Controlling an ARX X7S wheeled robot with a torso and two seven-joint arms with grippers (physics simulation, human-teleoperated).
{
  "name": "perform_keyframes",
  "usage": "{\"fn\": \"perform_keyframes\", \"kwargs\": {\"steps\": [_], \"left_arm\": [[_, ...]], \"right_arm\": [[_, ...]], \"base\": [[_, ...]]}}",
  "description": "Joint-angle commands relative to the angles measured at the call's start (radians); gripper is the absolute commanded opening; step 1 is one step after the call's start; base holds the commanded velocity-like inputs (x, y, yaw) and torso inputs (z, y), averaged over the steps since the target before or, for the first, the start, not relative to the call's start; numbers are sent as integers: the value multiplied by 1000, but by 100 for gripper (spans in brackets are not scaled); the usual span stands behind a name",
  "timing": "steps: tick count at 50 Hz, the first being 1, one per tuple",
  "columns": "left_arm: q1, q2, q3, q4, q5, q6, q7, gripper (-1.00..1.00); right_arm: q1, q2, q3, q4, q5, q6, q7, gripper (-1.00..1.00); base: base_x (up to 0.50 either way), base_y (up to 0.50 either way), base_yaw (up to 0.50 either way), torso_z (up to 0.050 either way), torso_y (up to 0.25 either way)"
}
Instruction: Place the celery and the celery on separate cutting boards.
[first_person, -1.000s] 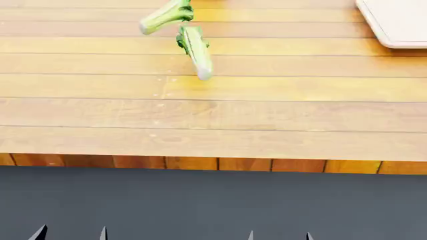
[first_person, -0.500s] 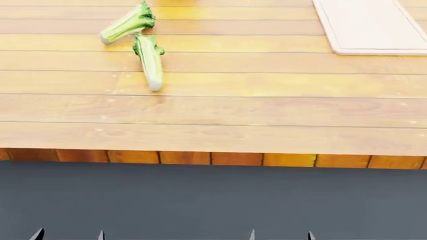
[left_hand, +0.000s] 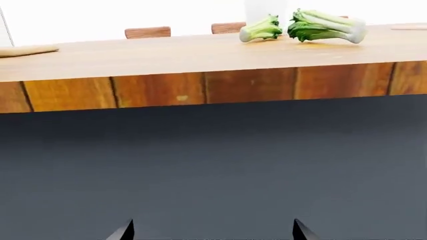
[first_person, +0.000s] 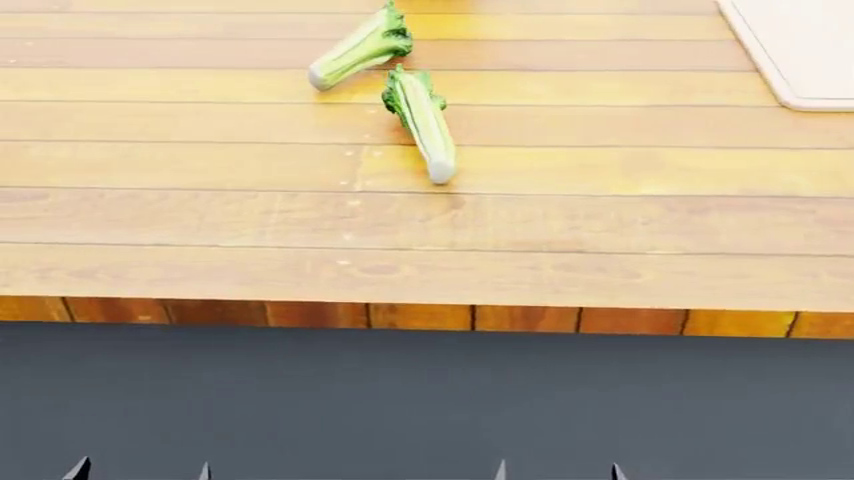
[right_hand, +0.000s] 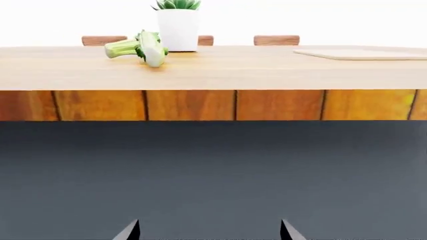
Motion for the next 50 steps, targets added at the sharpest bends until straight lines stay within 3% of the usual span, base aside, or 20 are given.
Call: {"fn": "perform_keyframes", "kwargs": {"steps": [1, 2, 4, 7, 8, 10, 14, 15, 18, 21, 26, 27, 30, 32, 35, 38, 40, 43, 50], "left_arm": [[-18, 0, 23, 1, 8, -33, -26, 100], [-12, 76, -66, 1, 92, -29, 61, 100], [-9, 62, -79, 141, 30, -146, 94, 100], [-38, -11, -81, 351, 70, -366, 110, 100], [-38, -13, -80, 355, 69, -370, 109, 100], [-74, -64, -89, 508, 33, -590, 172, 100], [-110, -92, -126, 659, 7, -743, 192, 100], [-172, -117, -169, 755, -17, -893, 211, 100], [-269, -151, -191, 875, -37, -1079, 228, 100], [-369, -168, -226, 922, -71, -1244, 259, 100], [-674, -262, -206, 948, -100, -1554, 292, 100], [-696, -296, -173, 944, -106, -1553, 291, 100], [-753, -341, -233, 861, -266, -1558, 217, 100], [-785, -411, -251, 836, -485, -1558, 68, 100], [-890, -535, -281, 737, -935, -1557, -234, 100], [-1014, -619, -183, 652, -1092, -1553, -317, 100], [-1045, -614, -171, 622, -1111, -1534, -326, 100], [-990, -633, -137, 594, -1056, -1464, -298, 100], [-1025, -663, -39, 505, -972, -1401, -244, 100]], "right_arm": [[2, 13, -12, 5, 14, -1, 15, 100], [-3, -74, 90, 2, -73, 9, -87, 100], [5, -48, 62, -68, -85, 85, -94, 100], [70, -8, 121, -298, -14, 345, -106, 100], [70, -7, 120, -302, -12, 350, -105, 100], [124, 56, 175, -505, 24, 552, -117, 100], [166, 109, 229, -655, 70, 719, -131, 100], [241, 150, 291, -752, 123, 869, -143, 100], [373, 187, 390, -850, 217, 1103, -165, 100], [465, 241, 391, -833, 231, 1179, -174, 100], [693, 318, 366, -770, 264, 1348, -186, 100], [734, 328, 365, -765, 275, 1387, -190, 100], [821, 372, 340, -750, 285, 1437, -199, 100], [865, 381, 339, -734, 297, 1468, -208, 100], [929, 366, 350, -705, 314, 1550, -205, 100], [940, 391, 341, -705, 376, 1588, -159, 100], [932, 418, 360, -702, 433, 1589, -109, 100], [925, 465, 363, -676, 573, 1588, 4, 100], [883, 505, 282, -681, 572, 1530, 10, 100]], "base": [[0, 0, 0, 0, 0], [0, 0, 0, 0, 0], [0, 0, 0, 0, 0], [0, 0, 0, 0, 0], [0, 0, 0, 0, 0], [0, 0, 0, 0, 0], [0, 0, 0, 0, 0], [0, 0, 0, 0, 0], [0, 0, 0, 0, 0], [0, 0, 0, 0, 0], [0, 0, 0, 0, 0], [0, 0, 0, 0, 0], [0, 0, 0, 0, 0], [0, 0, 0, 0, 0], [0, 0, 0, 0, 0], [0, 0, 0, 0, 0], [0, 0, 0, 0, 0], [0, 0, 0, 0, 0], [266, 0, 0, 0, 0]]}}
